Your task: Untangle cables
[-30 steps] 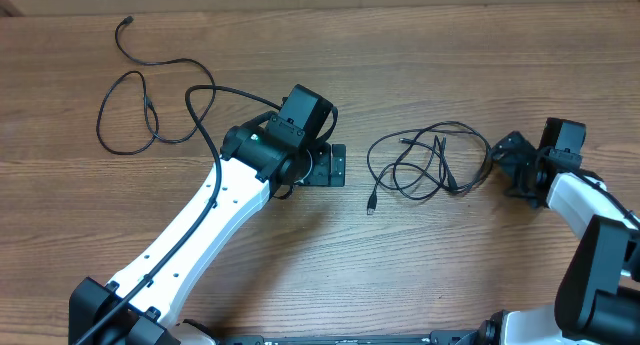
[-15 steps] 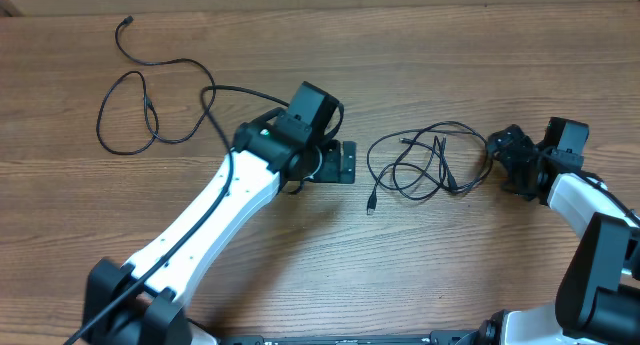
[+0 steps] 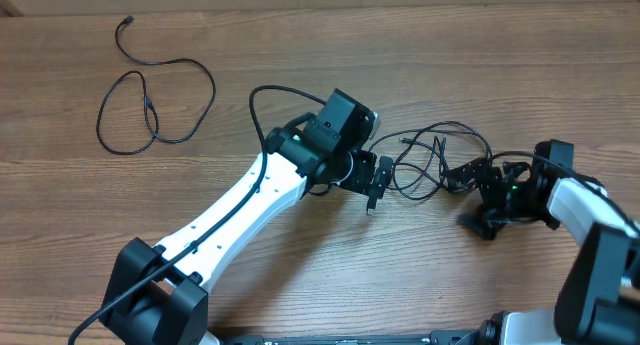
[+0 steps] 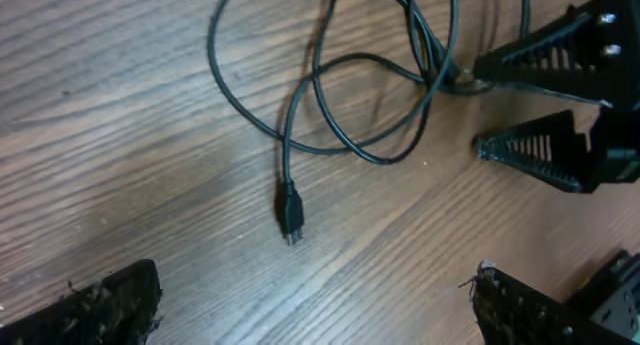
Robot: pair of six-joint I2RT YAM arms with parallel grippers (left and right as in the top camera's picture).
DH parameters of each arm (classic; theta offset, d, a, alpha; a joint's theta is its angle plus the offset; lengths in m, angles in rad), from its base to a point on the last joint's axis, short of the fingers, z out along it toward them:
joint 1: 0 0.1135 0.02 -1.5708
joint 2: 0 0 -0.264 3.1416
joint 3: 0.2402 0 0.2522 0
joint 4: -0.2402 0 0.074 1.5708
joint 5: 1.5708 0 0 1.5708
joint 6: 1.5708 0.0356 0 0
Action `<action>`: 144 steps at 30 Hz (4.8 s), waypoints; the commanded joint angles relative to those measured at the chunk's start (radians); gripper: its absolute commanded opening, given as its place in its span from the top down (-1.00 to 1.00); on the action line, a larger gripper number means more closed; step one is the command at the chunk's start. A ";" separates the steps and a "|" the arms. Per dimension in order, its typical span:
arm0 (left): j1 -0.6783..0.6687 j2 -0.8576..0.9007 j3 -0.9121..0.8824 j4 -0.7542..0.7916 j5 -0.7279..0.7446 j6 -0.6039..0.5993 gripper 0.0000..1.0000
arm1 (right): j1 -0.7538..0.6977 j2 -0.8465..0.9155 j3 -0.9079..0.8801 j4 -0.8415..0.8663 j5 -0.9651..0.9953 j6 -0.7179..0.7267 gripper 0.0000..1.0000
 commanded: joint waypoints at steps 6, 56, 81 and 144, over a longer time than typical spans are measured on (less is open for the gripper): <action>-0.003 -0.001 0.003 0.030 0.019 0.037 -0.99 | 0.002 -0.589 0.015 -0.164 0.017 -0.079 -1.00; -0.252 0.444 0.246 0.298 -0.117 0.278 0.90 | 0.002 -1.044 0.013 -0.366 0.084 0.037 -1.00; 0.092 -0.037 0.411 -0.060 -0.070 0.180 0.92 | 0.002 -1.044 -0.177 -0.244 0.102 0.168 -1.00; 0.153 -0.388 0.411 -0.103 -0.113 0.350 0.47 | 0.491 -0.297 -0.174 0.489 0.518 0.165 -1.00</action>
